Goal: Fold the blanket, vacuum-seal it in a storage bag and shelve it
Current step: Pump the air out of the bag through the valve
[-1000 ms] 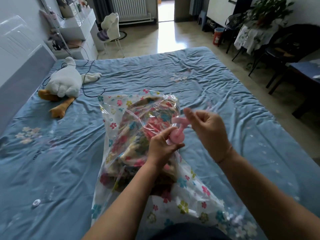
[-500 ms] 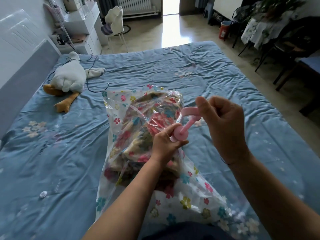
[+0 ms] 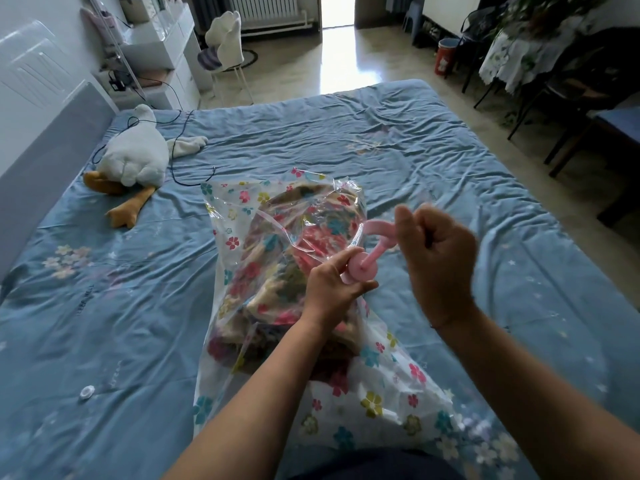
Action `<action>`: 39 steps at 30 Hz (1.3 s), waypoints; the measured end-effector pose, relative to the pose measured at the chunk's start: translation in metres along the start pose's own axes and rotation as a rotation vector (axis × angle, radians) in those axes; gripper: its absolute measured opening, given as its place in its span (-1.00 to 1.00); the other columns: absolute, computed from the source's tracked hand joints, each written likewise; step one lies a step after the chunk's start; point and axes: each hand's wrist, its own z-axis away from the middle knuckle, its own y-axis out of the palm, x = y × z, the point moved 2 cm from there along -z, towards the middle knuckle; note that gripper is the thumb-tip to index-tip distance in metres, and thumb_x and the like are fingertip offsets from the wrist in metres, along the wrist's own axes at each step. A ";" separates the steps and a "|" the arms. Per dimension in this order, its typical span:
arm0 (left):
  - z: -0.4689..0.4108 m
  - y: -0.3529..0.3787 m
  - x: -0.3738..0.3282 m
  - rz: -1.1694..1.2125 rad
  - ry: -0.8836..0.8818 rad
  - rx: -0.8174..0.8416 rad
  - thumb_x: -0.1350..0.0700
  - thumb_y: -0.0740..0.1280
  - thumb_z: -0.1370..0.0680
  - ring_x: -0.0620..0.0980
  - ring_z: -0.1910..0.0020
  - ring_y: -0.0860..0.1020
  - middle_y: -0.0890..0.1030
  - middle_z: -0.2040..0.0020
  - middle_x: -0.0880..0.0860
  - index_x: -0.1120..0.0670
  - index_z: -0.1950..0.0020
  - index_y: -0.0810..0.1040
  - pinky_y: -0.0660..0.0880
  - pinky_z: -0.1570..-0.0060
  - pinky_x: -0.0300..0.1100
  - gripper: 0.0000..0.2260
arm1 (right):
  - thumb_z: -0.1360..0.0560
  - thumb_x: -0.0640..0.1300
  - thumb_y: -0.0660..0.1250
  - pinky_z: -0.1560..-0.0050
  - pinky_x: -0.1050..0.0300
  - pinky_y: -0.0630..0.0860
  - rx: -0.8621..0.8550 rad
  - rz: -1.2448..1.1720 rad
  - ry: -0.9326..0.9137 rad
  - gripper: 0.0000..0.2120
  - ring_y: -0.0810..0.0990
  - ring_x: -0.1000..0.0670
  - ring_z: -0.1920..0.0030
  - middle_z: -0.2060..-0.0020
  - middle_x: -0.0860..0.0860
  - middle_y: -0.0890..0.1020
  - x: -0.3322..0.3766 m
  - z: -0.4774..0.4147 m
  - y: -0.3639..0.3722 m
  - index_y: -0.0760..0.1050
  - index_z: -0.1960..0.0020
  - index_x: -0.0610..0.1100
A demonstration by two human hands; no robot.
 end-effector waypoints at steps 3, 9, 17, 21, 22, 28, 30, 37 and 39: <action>0.004 0.003 0.001 0.017 -0.002 0.027 0.16 0.60 -0.29 -0.10 -0.05 0.64 0.69 -0.05 -0.05 0.00 -0.19 0.61 0.57 -0.13 -0.07 -0.51 | -0.46 0.42 0.12 0.35 0.01 0.45 0.304 0.213 0.242 -0.27 0.49 0.00 0.44 0.49 -0.05 0.54 -0.049 0.023 0.019 0.46 0.38 -0.25; -0.003 -0.002 0.003 0.022 -0.009 0.011 0.14 0.60 -0.30 -0.06 -0.11 0.63 0.67 -0.12 0.01 0.05 -0.26 0.56 0.55 -0.19 -0.01 -0.46 | -0.56 0.04 0.32 0.45 0.18 0.32 0.170 -0.173 0.158 -0.43 0.37 0.22 0.53 0.50 -0.05 0.63 0.010 -0.015 0.001 0.48 0.34 -0.47; 0.007 0.001 0.002 0.036 -0.005 0.022 0.18 0.59 -0.30 -0.20 -0.03 0.63 0.67 0.00 -0.18 -0.09 -0.15 0.60 0.54 -0.08 -0.24 -0.53 | -0.44 0.42 0.20 0.39 0.06 0.34 0.380 0.233 0.238 -0.36 0.38 0.05 0.51 0.57 0.03 0.42 -0.054 0.020 0.023 0.41 0.44 -0.14; -0.001 -0.001 0.004 0.011 0.001 0.004 0.11 0.60 -0.29 -0.10 -0.08 0.63 0.68 -0.08 -0.04 0.05 -0.22 0.59 0.55 -0.17 -0.10 -0.49 | -0.52 0.19 0.27 0.39 0.02 0.36 0.198 -0.012 0.080 -0.38 0.38 -0.11 0.49 0.53 -0.09 0.54 -0.004 -0.010 0.001 0.48 0.39 -0.36; -0.002 -0.002 0.004 0.002 0.008 -0.001 0.11 0.60 -0.29 -0.09 -0.09 0.62 0.67 -0.10 -0.03 0.05 -0.24 0.58 0.54 -0.18 -0.10 -0.47 | -0.54 0.14 0.26 0.39 0.01 0.34 0.124 -0.090 0.030 -0.37 0.38 -0.19 0.46 0.51 -0.24 0.53 0.011 -0.016 -0.005 0.45 0.36 -0.43; 0.003 0.003 0.006 0.039 -0.016 0.003 0.17 0.60 -0.29 -0.13 -0.01 0.64 0.69 -0.02 -0.04 -0.01 -0.16 0.62 0.57 -0.10 -0.12 -0.53 | -0.52 0.25 0.25 0.38 0.04 0.31 0.262 0.092 0.235 -0.39 0.40 0.03 0.49 0.55 0.00 0.47 -0.043 0.018 0.023 0.33 0.45 -0.22; 0.003 0.002 0.006 0.067 -0.038 0.005 0.19 0.60 -0.30 -0.11 -0.02 0.65 0.69 0.00 -0.08 -0.10 -0.11 0.61 0.56 -0.08 -0.16 -0.55 | -0.50 0.22 0.31 0.34 0.11 0.25 0.331 0.231 0.294 -0.45 0.27 0.11 0.51 0.58 0.08 0.31 -0.058 0.019 0.029 0.27 0.49 -0.09; -0.005 -0.001 0.006 0.064 -0.023 0.007 0.17 0.60 -0.29 -0.09 -0.12 0.62 0.65 -0.11 -0.05 -0.14 -0.21 0.51 0.53 -0.21 -0.11 -0.44 | -0.52 0.08 0.33 0.43 -0.08 0.36 -0.035 -0.249 0.089 -0.47 0.54 -0.12 0.46 0.45 -0.33 0.56 0.012 -0.011 0.006 0.25 0.40 -0.27; -0.003 0.000 0.008 0.060 -0.029 0.014 0.17 0.60 -0.29 -0.07 -0.12 0.62 0.66 -0.12 -0.01 -0.02 -0.24 0.55 0.54 -0.20 -0.10 -0.45 | -0.51 0.16 0.33 0.42 -0.11 0.38 0.065 -0.162 0.169 -0.50 0.67 -0.15 0.34 0.46 -0.23 0.59 -0.013 0.005 0.018 0.20 0.40 -0.09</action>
